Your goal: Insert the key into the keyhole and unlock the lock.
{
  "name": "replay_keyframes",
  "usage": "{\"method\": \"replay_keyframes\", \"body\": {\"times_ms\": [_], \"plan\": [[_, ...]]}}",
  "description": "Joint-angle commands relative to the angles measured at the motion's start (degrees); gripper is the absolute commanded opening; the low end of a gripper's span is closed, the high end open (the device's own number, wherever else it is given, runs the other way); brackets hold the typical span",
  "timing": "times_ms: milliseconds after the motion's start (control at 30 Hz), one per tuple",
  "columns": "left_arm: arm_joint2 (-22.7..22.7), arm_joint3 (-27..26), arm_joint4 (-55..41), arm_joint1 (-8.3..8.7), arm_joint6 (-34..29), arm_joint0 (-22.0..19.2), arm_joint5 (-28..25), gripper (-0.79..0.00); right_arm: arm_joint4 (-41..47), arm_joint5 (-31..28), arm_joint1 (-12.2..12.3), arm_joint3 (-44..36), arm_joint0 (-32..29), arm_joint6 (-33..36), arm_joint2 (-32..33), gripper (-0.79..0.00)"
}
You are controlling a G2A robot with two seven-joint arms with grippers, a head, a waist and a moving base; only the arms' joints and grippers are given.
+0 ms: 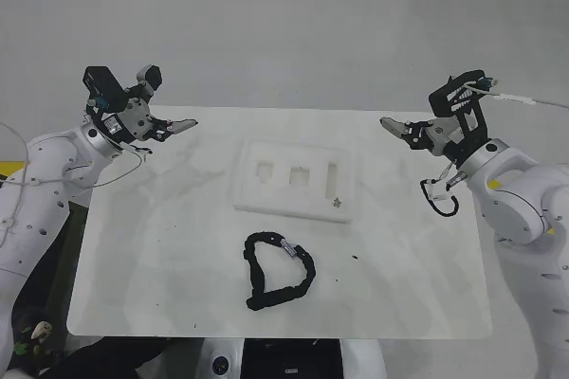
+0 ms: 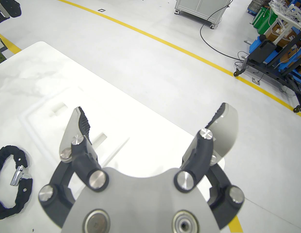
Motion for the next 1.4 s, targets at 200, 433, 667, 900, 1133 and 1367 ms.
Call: {"method": "replay_keyframes", "body": {"times_ms": [200, 433, 667, 900, 1133, 1367], "plan": [[0.00, 0.00, 0.00, 0.00, 0.00, 0.00, 0.00, 0.000, 0.00, 0.00, 0.00, 0.00, 0.00, 0.00, 0.00, 0.000], [0.00, 0.00, 0.00, 0.00, 0.00, 0.00, 0.00, 0.000, 0.00, 0.00, 0.00, 0.00, 0.00, 0.00, 0.00, 0.000], [0.00, 0.00, 0.00, 0.00, 0.00, 0.00, 0.00, 0.000, 0.00, 0.00, 0.00, 0.00, 0.00, 0.00, 0.00, -0.001], [0.00, 0.00, 0.00, 0.00, 0.00, 0.00, 0.00, 0.000, 1.36, -2.03, -0.06, 0.63, -0.23, 3.37, -1.95, 0.000], [0.00, 0.00, 0.00, 0.00, 0.00, 0.00, 0.00, 0.000, 6.16, 3.38, -0.68, -0.21, 2.78, 14.69, -6.07, 0.000], [0.00, 0.00, 0.00, 0.00, 0.00, 0.00, 0.00, 0.000, 9.45, 8.46, -1.28, -0.23, 5.29, 24.41, -10.16, 0.000]]}}
